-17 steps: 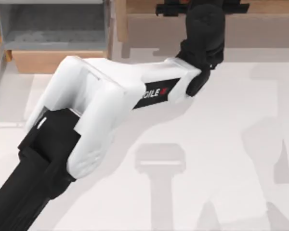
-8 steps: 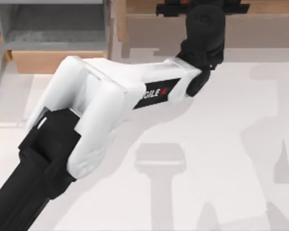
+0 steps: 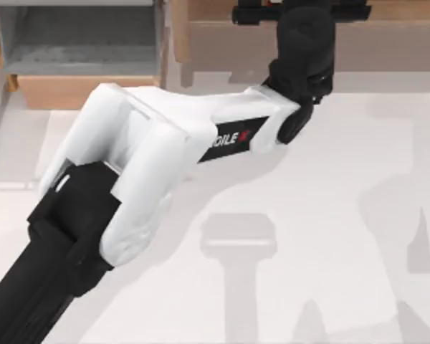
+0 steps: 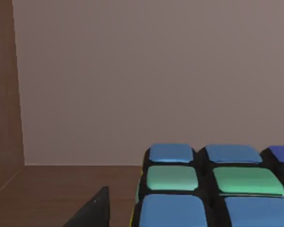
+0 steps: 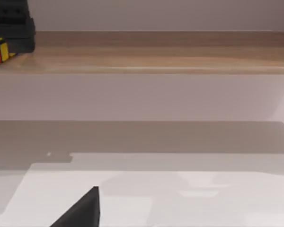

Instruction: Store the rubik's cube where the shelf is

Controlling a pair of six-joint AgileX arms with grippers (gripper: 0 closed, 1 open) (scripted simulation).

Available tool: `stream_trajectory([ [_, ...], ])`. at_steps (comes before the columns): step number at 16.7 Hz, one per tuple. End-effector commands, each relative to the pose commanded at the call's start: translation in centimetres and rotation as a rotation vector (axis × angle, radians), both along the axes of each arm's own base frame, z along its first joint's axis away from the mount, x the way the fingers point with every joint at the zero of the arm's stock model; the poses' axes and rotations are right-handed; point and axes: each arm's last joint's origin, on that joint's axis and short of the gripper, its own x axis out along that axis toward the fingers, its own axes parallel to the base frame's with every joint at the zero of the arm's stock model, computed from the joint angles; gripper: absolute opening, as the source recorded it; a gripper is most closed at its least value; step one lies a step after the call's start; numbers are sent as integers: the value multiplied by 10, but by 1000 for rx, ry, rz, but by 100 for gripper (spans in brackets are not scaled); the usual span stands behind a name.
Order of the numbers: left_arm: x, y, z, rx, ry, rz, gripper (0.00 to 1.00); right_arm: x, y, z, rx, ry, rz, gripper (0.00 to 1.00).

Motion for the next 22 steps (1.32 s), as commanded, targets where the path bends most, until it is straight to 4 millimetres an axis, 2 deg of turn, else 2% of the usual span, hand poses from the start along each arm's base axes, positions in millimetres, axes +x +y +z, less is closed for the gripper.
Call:
stream_trajectory([
  [6, 1, 1, 0, 0, 0, 2, 100, 0, 0, 0, 0, 0, 0, 100],
  [8, -11, -9, 12, 16, -22, -40, 100, 0, 0, 0, 0, 0, 0, 100],
  [10, -32, -21, 41, 51, -82, -110, 100, 0, 0, 0, 0, 0, 0, 100],
  [11, -40, -20, 64, 75, -129, -136, 100, 0, 0, 0, 0, 0, 0, 100],
  [13, -47, -2, 114, 153, -245, -149, 100, 0, 0, 0, 0, 0, 0, 100],
  [15, -45, 36, 162, 273, -375, -103, 100, 0, 0, 0, 0, 0, 0, 100],
  [17, -36, 92, 202, 440, -495, 3, 100, 0, 0, 0, 0, 0, 0, 100],
  [20, -20, 204, 235, 758, -610, 244, 100, 0, 0, 0, 0, 0, 0, 100],
  [22, -15, 291, 238, 997, -621, 422, 100, 0, 0, 0, 0, 0, 0, 100],
])
